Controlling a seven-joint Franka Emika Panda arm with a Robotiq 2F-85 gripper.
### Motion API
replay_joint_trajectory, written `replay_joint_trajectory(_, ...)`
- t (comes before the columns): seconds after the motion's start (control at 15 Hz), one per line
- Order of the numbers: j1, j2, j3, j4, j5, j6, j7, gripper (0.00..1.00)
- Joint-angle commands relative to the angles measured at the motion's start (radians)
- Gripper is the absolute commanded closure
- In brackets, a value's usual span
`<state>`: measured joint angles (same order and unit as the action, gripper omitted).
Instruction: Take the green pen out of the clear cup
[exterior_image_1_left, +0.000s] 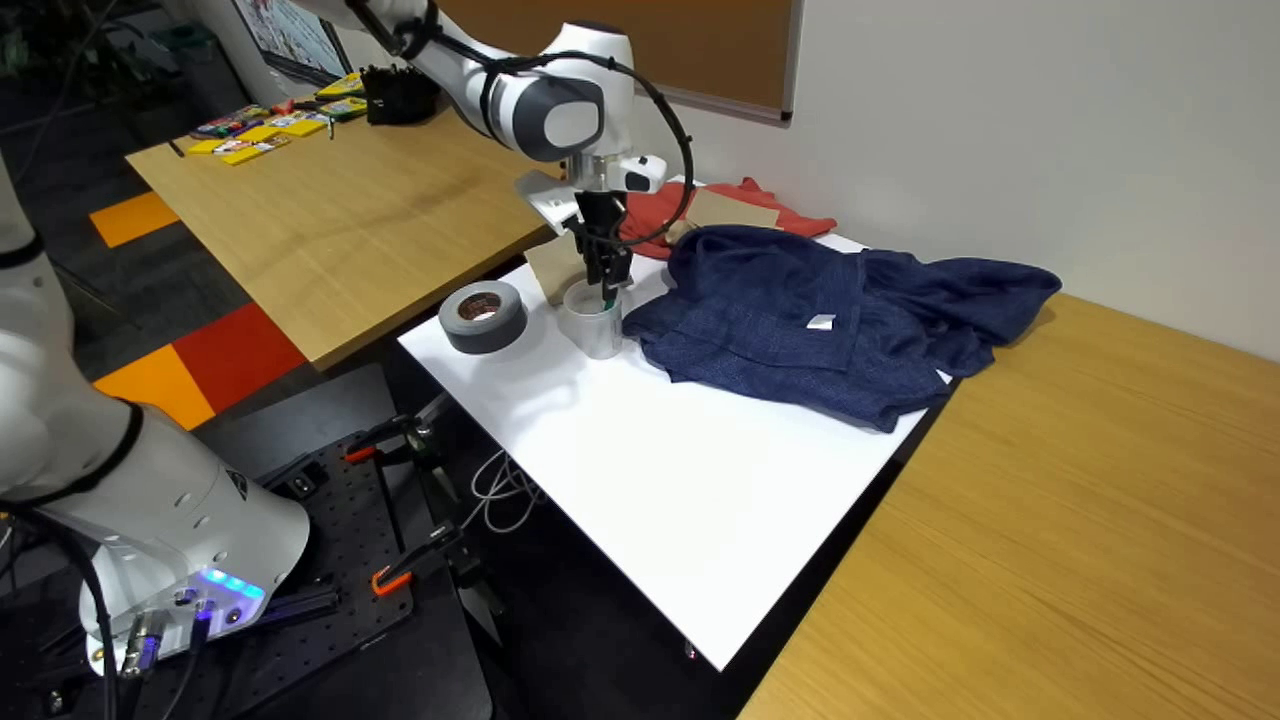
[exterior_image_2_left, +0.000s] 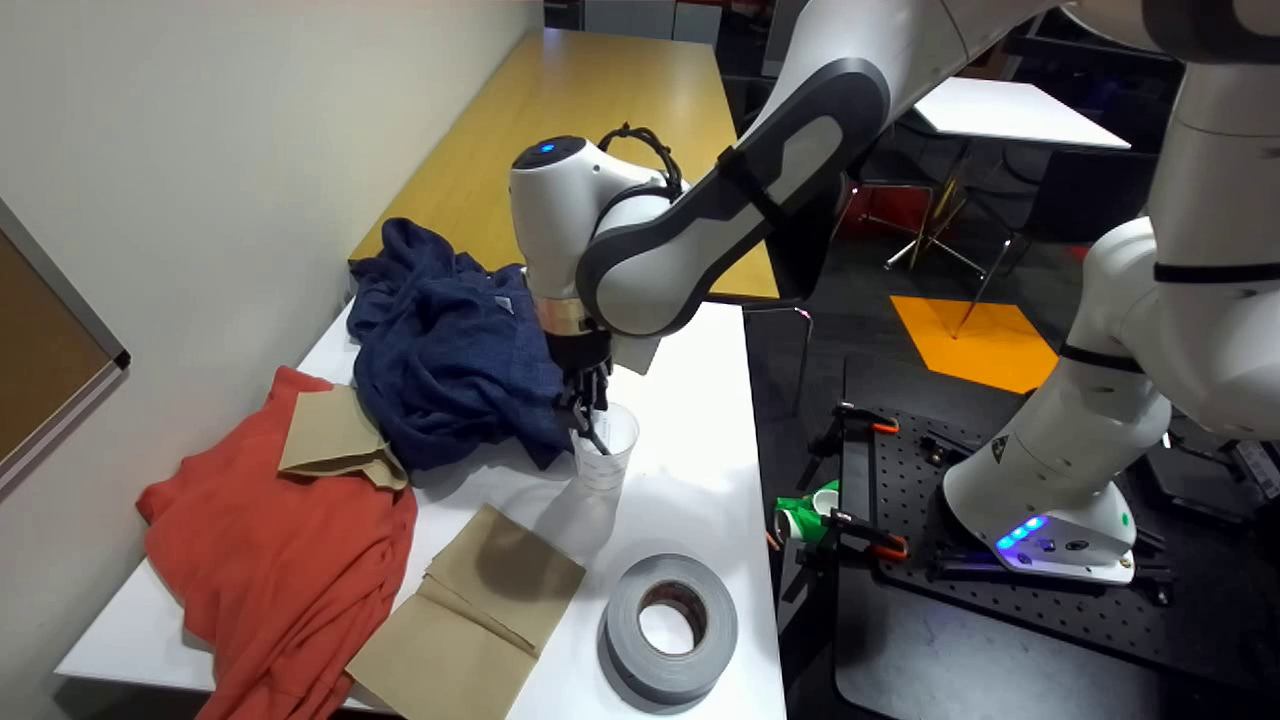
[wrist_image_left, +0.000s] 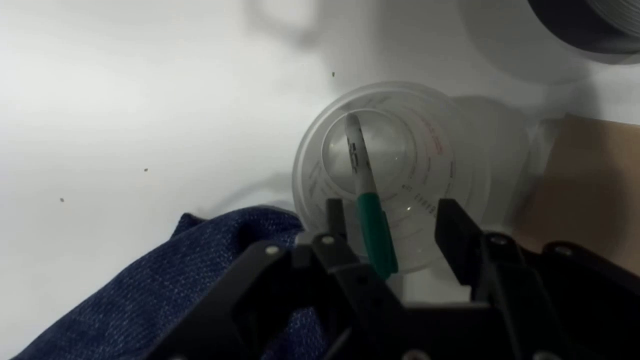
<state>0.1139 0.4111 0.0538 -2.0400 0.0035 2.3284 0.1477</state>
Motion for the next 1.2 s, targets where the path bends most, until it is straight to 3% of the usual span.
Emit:
replay_joint_trajectory(0.0,0.012,0.013,-0.011,0.035,-0.01,-0.045,0.037,0.67)
replay_joint_trajectory(0.13,0.012,0.019,-0.013,0.039,-0.012,-0.04,0.04,0.67)
replay_joint_trajectory(0.33,0.014,0.03,-0.014,0.047,-0.013,-0.034,0.053,0.58)
replay_joint_trajectory(0.53,0.015,0.043,-0.015,0.055,-0.013,-0.027,0.054,0.59)
replay_joint_trajectory(0.73,0.015,0.058,-0.015,0.064,-0.013,-0.023,0.051,0.69)
replay_joint_trajectory(0.87,0.015,0.066,-0.017,0.067,-0.014,-0.02,0.052,0.95)
replay_joint_trajectory(0.93,0.016,0.069,-0.017,0.067,-0.015,-0.018,0.051,1.0)
replay_joint_trajectory(1.13,0.019,0.056,-0.02,0.051,-0.018,-0.023,0.06,0.97)
